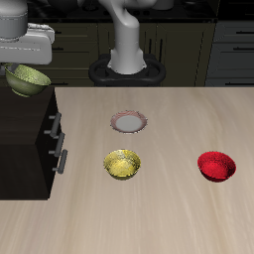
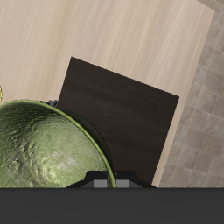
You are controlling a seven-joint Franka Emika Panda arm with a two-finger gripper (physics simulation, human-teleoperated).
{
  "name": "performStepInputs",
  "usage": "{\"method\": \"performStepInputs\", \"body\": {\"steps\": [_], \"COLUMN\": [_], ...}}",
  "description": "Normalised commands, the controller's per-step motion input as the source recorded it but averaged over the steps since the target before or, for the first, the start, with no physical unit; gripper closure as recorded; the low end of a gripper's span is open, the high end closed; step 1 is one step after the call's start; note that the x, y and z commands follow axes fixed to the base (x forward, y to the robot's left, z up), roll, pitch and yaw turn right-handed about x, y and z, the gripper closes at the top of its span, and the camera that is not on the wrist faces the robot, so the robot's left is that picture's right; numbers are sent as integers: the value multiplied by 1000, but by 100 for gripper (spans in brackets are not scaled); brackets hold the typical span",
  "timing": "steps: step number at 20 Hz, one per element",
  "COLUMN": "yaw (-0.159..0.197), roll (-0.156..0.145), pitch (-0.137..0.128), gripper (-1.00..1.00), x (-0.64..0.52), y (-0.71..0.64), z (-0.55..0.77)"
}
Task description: Place the green bowl on top of the wooden cabinet
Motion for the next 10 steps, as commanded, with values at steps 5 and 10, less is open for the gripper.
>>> {"method": "performStepInputs", "body": {"steps": [5, 10], "yaw": [7, 19], "roll": [-17, -14], "pitch": [9, 6], "gripper": [100, 100], "x": [-37, -26], "y": [-106, -98], "z": [-28, -53]}}
